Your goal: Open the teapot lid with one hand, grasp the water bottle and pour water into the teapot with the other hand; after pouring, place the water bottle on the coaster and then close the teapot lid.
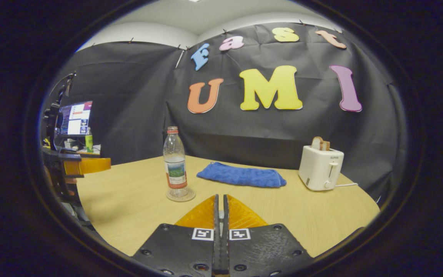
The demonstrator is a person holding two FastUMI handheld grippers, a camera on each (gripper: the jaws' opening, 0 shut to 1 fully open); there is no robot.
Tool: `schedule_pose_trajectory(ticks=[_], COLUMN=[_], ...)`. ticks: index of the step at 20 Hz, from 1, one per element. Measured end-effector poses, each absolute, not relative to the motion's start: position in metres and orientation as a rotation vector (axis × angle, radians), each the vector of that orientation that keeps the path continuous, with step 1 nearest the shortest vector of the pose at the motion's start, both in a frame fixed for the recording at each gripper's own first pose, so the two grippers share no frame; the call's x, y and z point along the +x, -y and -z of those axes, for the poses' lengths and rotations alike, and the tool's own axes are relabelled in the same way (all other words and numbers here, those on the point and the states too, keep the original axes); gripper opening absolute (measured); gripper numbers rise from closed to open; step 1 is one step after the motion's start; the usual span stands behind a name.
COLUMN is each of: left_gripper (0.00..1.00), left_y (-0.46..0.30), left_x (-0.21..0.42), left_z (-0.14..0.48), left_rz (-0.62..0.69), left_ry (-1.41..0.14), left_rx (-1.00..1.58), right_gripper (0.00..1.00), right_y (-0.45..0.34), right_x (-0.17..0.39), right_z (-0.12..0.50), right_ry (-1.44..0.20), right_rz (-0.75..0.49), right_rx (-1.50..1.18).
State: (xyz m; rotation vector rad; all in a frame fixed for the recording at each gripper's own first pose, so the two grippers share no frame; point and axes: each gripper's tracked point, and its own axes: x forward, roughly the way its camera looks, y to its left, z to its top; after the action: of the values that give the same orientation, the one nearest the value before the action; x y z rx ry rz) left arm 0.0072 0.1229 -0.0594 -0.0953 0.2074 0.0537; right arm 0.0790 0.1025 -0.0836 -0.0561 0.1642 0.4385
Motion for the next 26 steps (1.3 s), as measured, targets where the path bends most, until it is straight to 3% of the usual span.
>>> schedule_pose_trajectory(ticks=[20,23,24,25,26], left_gripper=[0.98,0.98,0.98,0.98,0.98], left_y=[-0.104,-0.1,-0.097,-0.091,-0.088], left_x=[0.005,0.005,0.005,0.004,0.004], left_z=[0.049,0.041,0.038,0.033,0.029], left_rz=[0.0,-0.002,-0.001,0.006,0.016], left_ry=[-0.177,-0.161,-0.154,-0.146,-0.135], left_rx=[-0.074,-0.066,-0.066,-0.065,-0.064], right_gripper=[0.0,0.04,0.13,0.13,0.31], right_y=[-0.1,-0.099,-0.096,-0.095,-0.091], right_x=[0.081,0.079,0.076,0.075,0.072], right_z=[0.121,0.114,0.106,0.096,0.086], right_ry=[-0.205,-0.197,-0.179,-0.157,-0.138], right_rz=[-0.432,-0.425,-0.417,-0.416,-0.409], right_rx=[-0.06,-0.067,-0.065,-0.051,-0.035])
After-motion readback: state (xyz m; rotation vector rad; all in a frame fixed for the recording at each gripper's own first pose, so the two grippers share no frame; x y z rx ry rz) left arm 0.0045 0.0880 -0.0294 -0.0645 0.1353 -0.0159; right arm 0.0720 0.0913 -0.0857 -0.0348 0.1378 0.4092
